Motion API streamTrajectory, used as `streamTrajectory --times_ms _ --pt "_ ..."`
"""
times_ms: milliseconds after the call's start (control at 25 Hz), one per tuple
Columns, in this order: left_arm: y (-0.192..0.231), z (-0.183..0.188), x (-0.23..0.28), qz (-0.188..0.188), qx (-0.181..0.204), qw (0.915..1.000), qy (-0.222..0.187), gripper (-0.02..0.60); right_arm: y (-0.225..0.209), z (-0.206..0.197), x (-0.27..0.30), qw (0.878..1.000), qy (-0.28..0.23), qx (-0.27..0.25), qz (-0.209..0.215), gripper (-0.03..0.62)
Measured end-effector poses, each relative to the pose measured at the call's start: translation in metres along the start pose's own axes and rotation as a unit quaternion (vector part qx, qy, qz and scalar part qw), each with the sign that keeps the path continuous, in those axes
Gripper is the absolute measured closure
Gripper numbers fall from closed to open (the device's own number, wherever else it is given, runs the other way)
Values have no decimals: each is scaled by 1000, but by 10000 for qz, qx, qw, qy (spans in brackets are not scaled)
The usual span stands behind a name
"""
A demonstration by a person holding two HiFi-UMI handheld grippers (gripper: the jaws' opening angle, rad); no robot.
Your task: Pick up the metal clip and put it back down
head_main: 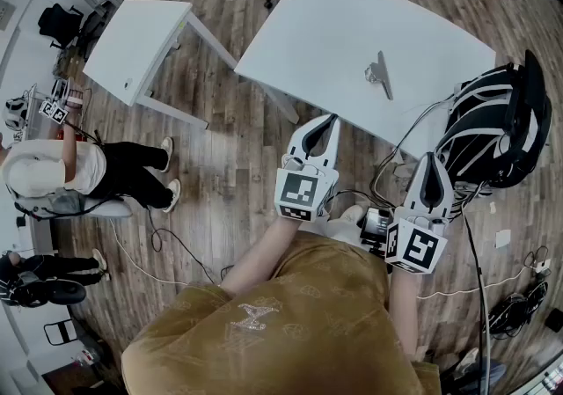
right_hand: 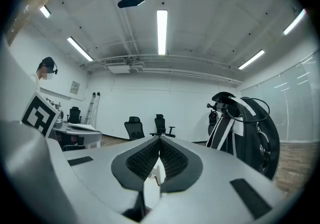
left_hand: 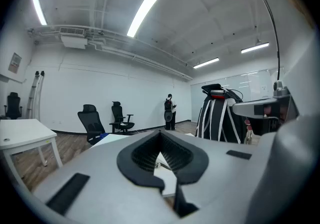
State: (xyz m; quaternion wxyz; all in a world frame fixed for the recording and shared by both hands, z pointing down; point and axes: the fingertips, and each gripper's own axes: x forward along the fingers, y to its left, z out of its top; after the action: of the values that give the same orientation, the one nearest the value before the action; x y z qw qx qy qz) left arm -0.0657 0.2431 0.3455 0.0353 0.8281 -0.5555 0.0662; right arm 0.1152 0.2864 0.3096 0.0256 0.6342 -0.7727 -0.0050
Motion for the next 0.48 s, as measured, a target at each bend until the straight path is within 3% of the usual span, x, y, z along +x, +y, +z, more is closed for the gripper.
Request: streamTrajectory --times_ms 480 --pt "6 3 17 -75 -30 10000 35 575 -6 -3 12 9999 58 79 -126 586"
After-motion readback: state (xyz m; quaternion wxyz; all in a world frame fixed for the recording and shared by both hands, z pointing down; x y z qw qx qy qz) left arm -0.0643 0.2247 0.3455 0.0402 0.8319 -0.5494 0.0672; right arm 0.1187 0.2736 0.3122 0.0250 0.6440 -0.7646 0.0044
